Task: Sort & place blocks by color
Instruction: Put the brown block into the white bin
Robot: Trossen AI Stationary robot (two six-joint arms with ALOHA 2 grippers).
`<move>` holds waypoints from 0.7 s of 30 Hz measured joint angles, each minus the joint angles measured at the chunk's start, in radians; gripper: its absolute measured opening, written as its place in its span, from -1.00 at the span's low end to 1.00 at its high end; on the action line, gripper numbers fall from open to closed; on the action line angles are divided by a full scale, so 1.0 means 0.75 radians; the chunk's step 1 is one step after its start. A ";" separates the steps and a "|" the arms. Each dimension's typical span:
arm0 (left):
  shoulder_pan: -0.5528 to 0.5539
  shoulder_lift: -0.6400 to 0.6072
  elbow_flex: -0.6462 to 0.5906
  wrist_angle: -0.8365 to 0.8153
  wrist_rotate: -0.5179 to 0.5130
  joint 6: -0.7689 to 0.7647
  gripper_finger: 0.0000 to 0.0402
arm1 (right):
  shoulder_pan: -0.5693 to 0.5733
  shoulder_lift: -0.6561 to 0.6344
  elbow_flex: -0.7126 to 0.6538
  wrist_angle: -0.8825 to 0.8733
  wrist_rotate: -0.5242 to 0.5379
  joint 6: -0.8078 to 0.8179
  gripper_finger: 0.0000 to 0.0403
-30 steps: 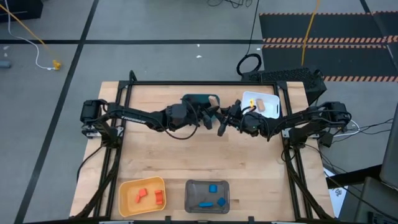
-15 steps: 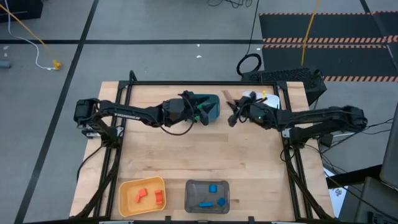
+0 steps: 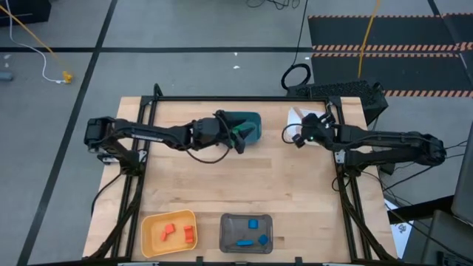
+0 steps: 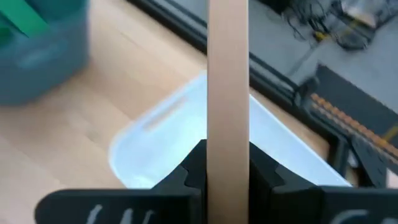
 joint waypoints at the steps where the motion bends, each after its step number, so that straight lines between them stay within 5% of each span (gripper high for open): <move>1: 0.000 -0.022 0.000 -0.020 0.008 0.009 0.17 | -0.006 0.001 0.000 -0.035 0.000 0.018 -0.79; 11: -0.015 -0.380 0.002 -0.502 0.007 0.008 0.17 | -0.027 0.004 -0.193 0.083 -0.142 -0.007 -0.78; 21: -0.091 -0.665 0.001 -0.882 0.007 -0.104 0.17 | -0.028 0.000 -0.388 0.288 -0.110 -0.015 -0.76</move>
